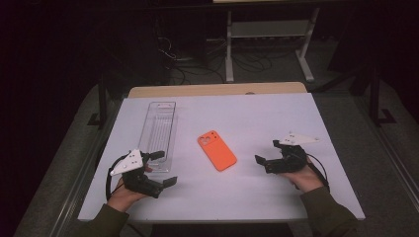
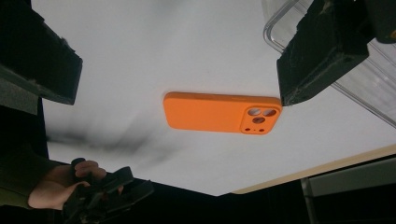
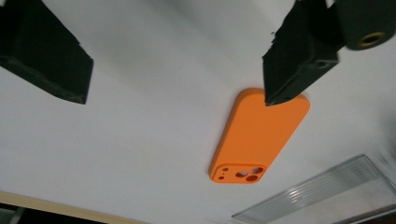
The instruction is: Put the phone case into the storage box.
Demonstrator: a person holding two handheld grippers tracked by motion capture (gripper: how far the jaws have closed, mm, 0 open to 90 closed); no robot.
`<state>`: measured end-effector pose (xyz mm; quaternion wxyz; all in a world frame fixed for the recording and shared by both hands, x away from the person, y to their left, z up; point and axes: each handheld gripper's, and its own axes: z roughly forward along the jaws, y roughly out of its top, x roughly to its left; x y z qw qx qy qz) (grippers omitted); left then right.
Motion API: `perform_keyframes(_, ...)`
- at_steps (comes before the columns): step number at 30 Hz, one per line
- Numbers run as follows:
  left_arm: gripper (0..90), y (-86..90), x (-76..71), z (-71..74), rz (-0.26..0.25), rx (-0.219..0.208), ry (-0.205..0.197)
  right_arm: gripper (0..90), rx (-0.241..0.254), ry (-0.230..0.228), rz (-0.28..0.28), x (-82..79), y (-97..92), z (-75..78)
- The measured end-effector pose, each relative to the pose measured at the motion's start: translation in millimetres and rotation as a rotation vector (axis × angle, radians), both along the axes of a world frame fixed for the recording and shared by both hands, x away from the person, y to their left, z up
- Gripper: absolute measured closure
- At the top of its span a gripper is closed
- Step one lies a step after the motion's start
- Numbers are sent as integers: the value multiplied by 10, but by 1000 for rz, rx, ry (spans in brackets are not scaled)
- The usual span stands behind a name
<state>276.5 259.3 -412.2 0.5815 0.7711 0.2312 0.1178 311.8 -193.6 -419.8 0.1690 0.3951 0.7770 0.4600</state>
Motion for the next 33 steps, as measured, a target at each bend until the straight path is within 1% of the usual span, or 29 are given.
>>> perform_keyframes(1, 0, 1, 1, 1, -1, 3, -2, 29, -4, 6, -4, -24, -4, -7)
perform_keyframes(3, 0, -2, 0, 1, 0, -1, -1, 16, -4, -8, 1, -68, -18, -30)
perform_keyframes(5, 0, -1, 0, 1, 0, 1, -2, 5, -2, -7, 2, -113, -28, -51)
perform_keyframes(7, 0, -1, -1, 2, 1, 1, -2, 0, -6, -5, -1, -159, -37, -67)
perform_keyframes(12, 0, -2, -2, 2, 0, 1, -2, 0, 10, -23, 3, -260, -72, -106)
perform_keyframes(17, 0, 0, -1, 3, 0, 0, -5, 0, 10, -7, 12, -333, -92, -148)
perform_keyframes(21, 0, -1, 1, 1, -1, -1, -5, 0, -8, -13, 22, -348, -100, -158)
perform_keyframes(24, 0, 4, 3, 4, -2, -5, -6, 0, -1, -9, 22, -345, -96, -151)
perform_keyframes(26, 0, 6, -3, 9, 1, -12, -3, 0, -5, -5, 21, -351, -89, -147)
perform_keyframes(27, 0, 8, 0, 12, 2, -14, -10, 0, -7, -7, 22, -351, -88, -145)
perform_keyframes(30, 0, 7, -2, 16, 3, -13, -11, 0, -9, -10, 16, -350, -91, -136)
perform_keyframes(33, 0, 1, -6, 16, -2, -15, -2, 0, -20, -10, 23, -349, -92, -124)
